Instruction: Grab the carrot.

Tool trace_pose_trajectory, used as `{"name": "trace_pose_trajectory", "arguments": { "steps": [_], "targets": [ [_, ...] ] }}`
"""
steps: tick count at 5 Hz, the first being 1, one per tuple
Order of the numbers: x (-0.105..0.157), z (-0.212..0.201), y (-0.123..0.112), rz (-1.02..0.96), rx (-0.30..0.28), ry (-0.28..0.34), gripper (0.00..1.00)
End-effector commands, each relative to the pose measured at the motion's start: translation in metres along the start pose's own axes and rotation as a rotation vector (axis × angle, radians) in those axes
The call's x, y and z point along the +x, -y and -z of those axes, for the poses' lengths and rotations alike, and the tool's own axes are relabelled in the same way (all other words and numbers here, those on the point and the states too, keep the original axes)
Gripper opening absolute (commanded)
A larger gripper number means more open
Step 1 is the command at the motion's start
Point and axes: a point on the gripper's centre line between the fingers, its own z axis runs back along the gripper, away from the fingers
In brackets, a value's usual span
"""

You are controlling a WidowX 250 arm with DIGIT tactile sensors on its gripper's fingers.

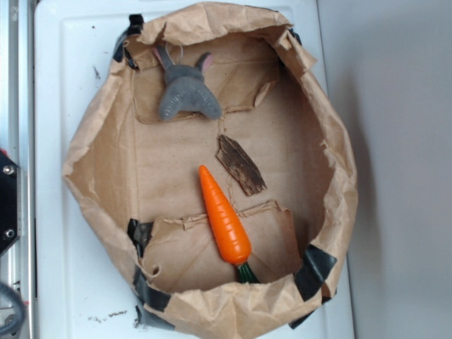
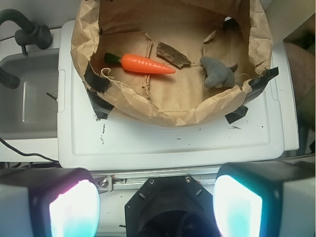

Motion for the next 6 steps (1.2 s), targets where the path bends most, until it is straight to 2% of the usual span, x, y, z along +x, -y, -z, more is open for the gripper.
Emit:
{"name": "trace_pose_trajectory", "arguments": {
  "steps": [1, 2, 3, 4, 6],
  "targets": [
    [0.000, 0.000, 0.000, 0.000, 0.000, 0.000, 1.00],
    [0.050, 0.007, 0.006, 0.028, 0.047, -0.016, 1.00],
    [0.097, 0.021, 0.005, 0.139, 0.084, -0.022, 1.00],
    [0.144, 0.038, 0.010, 0.373, -0.059, -0.046, 1.00],
    [0.144, 0.038, 0.010, 0.373, -0.059, -0.046, 1.00]
  ]
}}
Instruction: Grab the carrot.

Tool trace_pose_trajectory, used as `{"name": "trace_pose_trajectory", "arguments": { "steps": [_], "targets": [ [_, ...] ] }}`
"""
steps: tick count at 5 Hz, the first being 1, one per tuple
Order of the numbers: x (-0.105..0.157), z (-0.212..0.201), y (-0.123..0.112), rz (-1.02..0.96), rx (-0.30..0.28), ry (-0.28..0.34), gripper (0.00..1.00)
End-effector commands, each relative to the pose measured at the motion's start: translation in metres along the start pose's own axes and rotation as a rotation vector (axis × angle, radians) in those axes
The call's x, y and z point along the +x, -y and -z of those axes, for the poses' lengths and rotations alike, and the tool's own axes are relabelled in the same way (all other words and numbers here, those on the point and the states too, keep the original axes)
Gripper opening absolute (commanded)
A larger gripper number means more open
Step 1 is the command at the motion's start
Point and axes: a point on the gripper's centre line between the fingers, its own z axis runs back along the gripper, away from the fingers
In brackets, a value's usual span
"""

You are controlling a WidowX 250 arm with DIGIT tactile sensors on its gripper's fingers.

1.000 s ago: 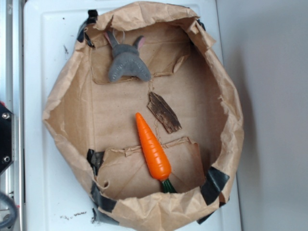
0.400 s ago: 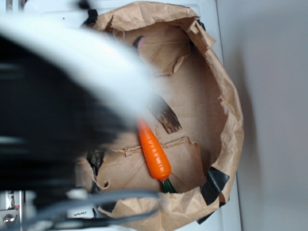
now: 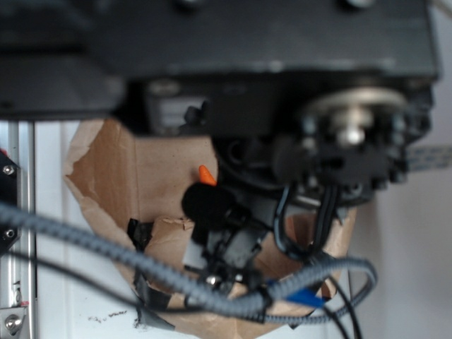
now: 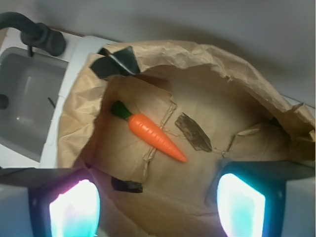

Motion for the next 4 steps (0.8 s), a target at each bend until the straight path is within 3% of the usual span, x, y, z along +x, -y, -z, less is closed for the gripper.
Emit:
{"name": "trace_pose_trajectory", "arguments": {
  "steps": [1, 2, 3, 4],
  "targets": [
    [0.021, 0.025, -0.020, 0.252, 0.199, 0.045, 1.00],
    [0.017, 0.063, -0.033, 0.501, 0.138, -0.032, 1.00],
    [0.002, 0.084, -0.029, 0.749, 0.084, -0.042, 1.00],
    [-0.004, 0.116, -0.006, 0.849, 0.120, -0.107, 1.00]
  ]
}}
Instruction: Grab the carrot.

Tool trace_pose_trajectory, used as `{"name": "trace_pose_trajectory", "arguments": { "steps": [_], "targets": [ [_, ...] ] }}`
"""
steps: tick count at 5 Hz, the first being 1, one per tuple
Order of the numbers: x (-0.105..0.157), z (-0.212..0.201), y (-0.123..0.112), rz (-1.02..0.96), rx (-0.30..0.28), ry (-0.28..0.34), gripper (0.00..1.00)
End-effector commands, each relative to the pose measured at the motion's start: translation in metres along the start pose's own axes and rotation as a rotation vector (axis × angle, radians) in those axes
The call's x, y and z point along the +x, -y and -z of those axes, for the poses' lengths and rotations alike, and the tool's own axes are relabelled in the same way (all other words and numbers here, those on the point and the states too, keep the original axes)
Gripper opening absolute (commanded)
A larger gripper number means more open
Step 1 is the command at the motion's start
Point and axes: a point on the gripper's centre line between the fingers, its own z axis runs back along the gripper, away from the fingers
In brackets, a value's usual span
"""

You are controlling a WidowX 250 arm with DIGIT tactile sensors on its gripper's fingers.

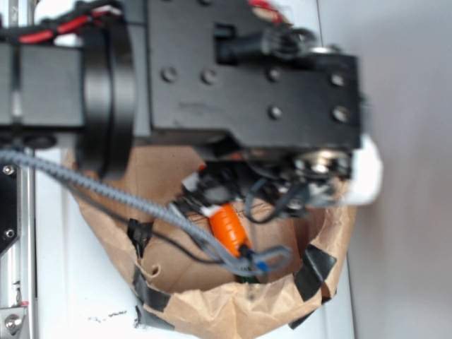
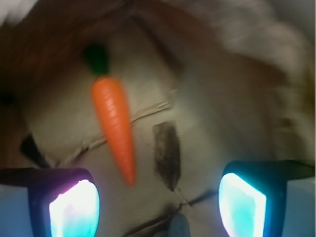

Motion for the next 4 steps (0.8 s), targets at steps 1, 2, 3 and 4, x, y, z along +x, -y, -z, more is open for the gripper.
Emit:
{"name": "trace_pose_trajectory", "arguments": {
  "steps": [1, 2, 3, 4],
  "targets": [
    [0.040, 0.041, 0.033, 0.154, 0.032, -0.035, 1.00],
    [0.072, 0.078, 0.028, 0.143, 0.028, 0.019, 1.00],
    [0.083, 0.104, 0.036, 0.147, 0.040, -0.030, 1.00],
    [0.081, 0.099, 0.037, 0.124, 0.048, -0.014, 0.00]
  ]
}}
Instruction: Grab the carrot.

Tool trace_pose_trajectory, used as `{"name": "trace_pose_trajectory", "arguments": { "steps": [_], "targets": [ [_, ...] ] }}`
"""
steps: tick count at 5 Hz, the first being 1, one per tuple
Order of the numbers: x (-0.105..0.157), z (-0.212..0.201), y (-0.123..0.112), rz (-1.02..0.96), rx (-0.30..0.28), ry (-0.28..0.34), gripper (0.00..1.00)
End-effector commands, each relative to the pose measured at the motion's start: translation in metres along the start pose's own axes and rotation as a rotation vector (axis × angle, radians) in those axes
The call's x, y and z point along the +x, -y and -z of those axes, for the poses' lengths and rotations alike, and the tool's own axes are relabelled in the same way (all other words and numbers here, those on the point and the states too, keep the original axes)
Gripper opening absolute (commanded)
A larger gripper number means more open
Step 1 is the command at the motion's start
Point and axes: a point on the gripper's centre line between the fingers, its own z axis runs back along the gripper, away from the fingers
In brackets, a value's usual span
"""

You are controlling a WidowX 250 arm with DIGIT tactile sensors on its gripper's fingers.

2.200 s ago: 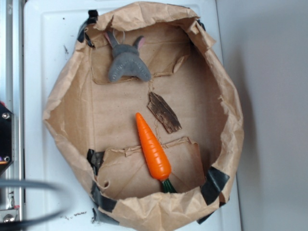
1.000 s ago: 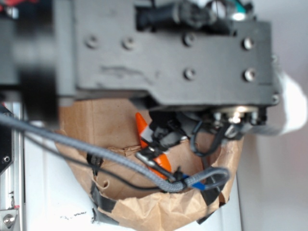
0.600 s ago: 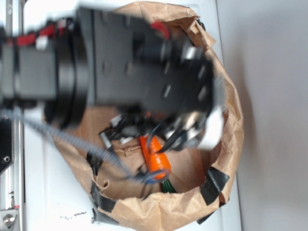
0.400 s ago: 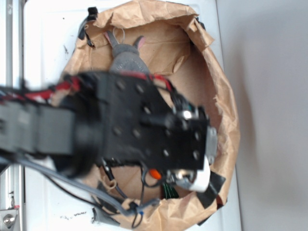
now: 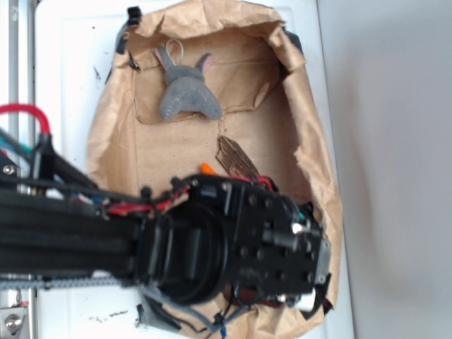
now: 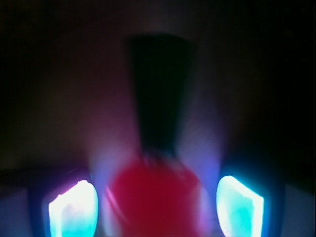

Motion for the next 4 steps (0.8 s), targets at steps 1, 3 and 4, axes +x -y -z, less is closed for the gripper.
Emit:
{"name": "trace_pose_trajectory", "arguments": {
  "steps": [1, 3, 4],
  "targets": [
    [-0.005, -0.031, 0.017, -0.008, 0.001, 0.063, 0.00],
    [-0.076, -0.125, 0.012, -0.232, 0.017, 0.247, 0.00],
    [-0.103, -0.154, 0.020, -0.450, 0.018, 0.190, 0.00]
  ]
}}
